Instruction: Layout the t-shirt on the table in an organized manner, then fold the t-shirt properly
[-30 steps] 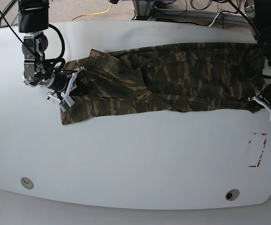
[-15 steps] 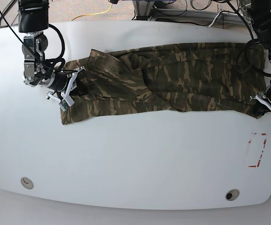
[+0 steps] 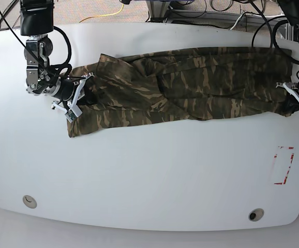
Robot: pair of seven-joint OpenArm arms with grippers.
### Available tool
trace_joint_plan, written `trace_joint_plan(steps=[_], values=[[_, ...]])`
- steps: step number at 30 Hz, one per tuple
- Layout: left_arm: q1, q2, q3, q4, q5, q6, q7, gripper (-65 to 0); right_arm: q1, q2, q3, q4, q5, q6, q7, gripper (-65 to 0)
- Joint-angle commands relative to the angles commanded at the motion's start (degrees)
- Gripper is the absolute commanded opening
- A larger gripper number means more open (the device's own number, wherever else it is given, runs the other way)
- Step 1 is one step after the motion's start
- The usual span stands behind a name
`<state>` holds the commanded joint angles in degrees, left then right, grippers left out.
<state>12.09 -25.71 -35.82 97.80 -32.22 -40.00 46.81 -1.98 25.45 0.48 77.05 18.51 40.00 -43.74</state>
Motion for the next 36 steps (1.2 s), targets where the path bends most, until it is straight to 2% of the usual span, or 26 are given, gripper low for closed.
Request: trace_joint_plan(steps=[6,16,19,23,25,27,33,36], values=[[8.6,0.0,-3.2,6.2,-3.1,0.0,0.7,-62.1,0.0,-0.1,0.0,0.0,0.0,0.00,0.0,-60.2],[17.2,0.0,-3.5,6.6,-3.7,0.0,1.1,-61.4,0.1,-0.4,-0.2,0.0,0.0,0.00,0.0,-60.2],[18.7,0.0,-3.4,6.6,-3.7,0.0,1.1,-54.0,0.1,-0.4,-0.2,0.0,0.0,0.00,0.0,-60.2],[22.2,-0.1,-3.4,6.6,-3.7,0.0,1.1,-34.7,0.2,-0.4,-0.2,0.0,0.0,0.00,0.0,-60.2],[23.3,-0.4,-3.4,6.6,-3.6,0.0,1.1,-28.3,0.2,-0.4,-0.2,0.0,0.0,0.00,0.0,-60.2],[24.4,-0.4,-3.6,6.5,-3.4,0.0,1.1,-26.5,0.2,-0.4,-0.2,0.0,0.0,0.00,0.0,-60.2],[27.7,-1.6,-3.9,7.3,-4.0,0.0,1.1,-26.5,0.3,-0.4,-0.2,0.0,0.0,0.00,0.0,-60.2],[28.7,-1.9,-6.9,8.7,-5.9,0.0,1.1,-26.5,0.3,-0.4,-0.2,0.0,0.0,0.00,0.0,-60.2]])
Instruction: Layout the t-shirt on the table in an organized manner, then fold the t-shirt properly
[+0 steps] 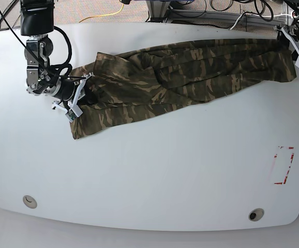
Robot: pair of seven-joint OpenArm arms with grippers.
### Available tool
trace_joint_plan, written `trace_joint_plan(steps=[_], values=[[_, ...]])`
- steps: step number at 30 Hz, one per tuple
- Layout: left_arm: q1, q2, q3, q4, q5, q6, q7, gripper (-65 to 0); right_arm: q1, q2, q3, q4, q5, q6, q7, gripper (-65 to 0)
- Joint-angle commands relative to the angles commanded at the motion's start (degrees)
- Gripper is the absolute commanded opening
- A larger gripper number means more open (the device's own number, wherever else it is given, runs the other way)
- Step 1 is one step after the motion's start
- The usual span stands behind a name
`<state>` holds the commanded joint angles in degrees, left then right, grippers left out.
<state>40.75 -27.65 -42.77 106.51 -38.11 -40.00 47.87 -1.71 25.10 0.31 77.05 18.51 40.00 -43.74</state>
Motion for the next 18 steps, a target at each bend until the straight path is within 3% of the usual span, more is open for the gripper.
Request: trace_joint_plan(steps=[8,11,18], values=[[-4.7,-0.1,-10.4,0.0,-6.2,0.0,0.3,-26.5,0.0,0.0,0.0,0.0,0.0,0.00,0.0,-60.2],[-9.9,-0.1,-11.0,-0.7,-4.9,0.0,2.6,-26.5,0.0,0.0,0.0,0.0,0.0,0.00,0.0,-60.2],[-24.1,0.2,-8.8,-10.1,3.2,0.0,8.6,-26.5,0.0,-0.2,-0.1,0.0,0.0,0.00,0.0,-60.2]])
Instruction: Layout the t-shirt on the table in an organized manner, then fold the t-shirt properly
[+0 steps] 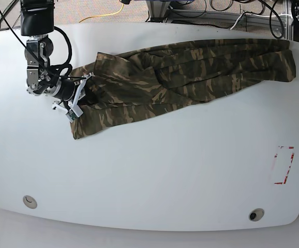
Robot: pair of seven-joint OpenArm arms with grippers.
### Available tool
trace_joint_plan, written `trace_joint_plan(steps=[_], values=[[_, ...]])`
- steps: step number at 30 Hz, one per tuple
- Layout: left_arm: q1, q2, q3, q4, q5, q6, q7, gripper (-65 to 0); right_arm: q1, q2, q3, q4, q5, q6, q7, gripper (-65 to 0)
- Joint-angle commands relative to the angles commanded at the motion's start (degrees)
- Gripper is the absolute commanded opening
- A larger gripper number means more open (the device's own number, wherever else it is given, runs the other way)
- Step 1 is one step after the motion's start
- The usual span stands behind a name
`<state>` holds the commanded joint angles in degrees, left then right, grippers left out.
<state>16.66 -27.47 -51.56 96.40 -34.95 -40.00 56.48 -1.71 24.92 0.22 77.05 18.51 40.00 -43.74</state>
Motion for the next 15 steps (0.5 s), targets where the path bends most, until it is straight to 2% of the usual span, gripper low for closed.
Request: trace_joint_plan(steps=[5,9,15], values=[[-2.7,0.2,3.1,-5.8,3.9,0.0,-1.0,-26.5,0.0,0.0,0.0,0.0,0.0,0.00,0.0,-60.2],[-2.7,0.2,6.0,-8.4,3.9,0.0,-3.3,-26.5,0.0,0.0,0.0,0.0,0.0,0.00,0.0,-60.2],[-2.7,0.6,8.3,-9.5,3.9,0.0,-3.5,-26.5,0.0,0.0,0.0,0.2,0.0,0.00,0.0,-60.2]])
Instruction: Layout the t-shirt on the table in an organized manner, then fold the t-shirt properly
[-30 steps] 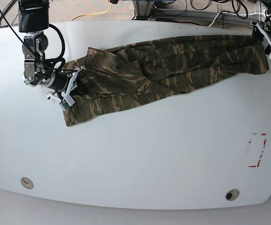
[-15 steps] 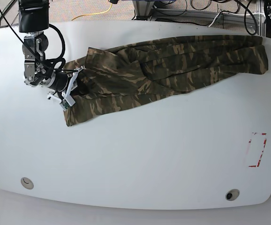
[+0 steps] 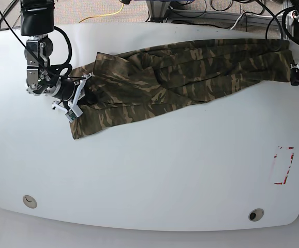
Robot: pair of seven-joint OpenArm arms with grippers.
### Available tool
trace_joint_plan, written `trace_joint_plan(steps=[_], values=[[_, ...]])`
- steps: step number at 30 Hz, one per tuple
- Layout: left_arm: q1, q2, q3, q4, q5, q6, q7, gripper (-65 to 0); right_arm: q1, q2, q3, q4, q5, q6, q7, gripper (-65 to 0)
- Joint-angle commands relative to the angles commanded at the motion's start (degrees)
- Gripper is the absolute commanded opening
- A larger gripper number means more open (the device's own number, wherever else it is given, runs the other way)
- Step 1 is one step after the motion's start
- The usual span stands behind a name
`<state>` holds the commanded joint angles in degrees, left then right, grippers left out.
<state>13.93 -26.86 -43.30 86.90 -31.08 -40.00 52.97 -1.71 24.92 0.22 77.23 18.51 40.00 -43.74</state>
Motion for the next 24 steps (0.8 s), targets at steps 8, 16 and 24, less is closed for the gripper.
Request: trace_joint_plan(steps=[8,16,24], values=[[0.0,1.2,2.5,-0.1,0.2,0.0,0.0,-26.5,0.0,0.0,0.0,0.0,0.2,0.00,0.0,-60.2],[0.0,2.8,5.6,-0.4,0.4,0.0,0.0,-26.5,0.0,0.0,0.1,0.0,0.2,0.00,0.0,-60.2],[0.0,2.9,6.0,-0.4,0.4,0.0,0.0,-35.4,0.0,0.2,0.3,0.0,0.3,0.00,0.0,-60.2]])
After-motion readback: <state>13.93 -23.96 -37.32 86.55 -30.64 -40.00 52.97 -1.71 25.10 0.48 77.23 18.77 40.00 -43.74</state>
